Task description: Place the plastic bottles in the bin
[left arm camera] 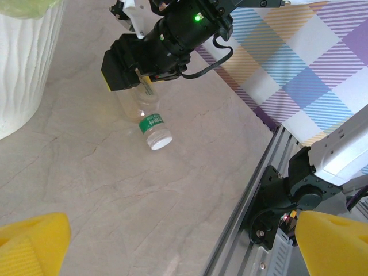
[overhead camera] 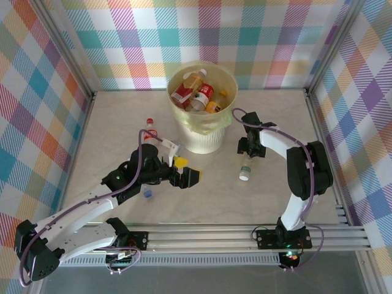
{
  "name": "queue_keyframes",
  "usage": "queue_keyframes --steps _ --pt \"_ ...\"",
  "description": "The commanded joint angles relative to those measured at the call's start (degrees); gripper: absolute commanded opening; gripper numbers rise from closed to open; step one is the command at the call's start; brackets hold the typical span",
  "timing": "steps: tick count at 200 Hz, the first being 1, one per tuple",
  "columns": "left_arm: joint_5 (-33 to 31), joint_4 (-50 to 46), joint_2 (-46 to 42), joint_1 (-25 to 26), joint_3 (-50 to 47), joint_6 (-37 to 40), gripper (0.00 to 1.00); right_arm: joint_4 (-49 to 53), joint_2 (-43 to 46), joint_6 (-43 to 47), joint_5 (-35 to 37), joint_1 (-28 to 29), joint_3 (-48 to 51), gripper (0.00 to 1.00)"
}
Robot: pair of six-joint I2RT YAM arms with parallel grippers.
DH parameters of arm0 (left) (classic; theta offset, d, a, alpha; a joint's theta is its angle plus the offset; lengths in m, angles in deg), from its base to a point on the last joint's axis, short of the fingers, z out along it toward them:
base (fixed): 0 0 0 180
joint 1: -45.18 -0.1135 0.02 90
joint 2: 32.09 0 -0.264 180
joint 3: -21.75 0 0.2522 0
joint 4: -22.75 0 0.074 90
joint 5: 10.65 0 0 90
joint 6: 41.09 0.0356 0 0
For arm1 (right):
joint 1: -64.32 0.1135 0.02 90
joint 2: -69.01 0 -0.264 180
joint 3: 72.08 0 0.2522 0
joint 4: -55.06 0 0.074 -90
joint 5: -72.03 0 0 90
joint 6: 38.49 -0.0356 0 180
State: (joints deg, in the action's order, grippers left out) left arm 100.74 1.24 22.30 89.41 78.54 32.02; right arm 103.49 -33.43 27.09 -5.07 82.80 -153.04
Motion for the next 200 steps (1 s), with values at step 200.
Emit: queue_keyframes --steps 200 --pt "-2.9 13.0 -0.1 1.0 0.9 -2.9 1.00 0.5 31.7 8.9 -7.9 2.4 -10.3 0.59"
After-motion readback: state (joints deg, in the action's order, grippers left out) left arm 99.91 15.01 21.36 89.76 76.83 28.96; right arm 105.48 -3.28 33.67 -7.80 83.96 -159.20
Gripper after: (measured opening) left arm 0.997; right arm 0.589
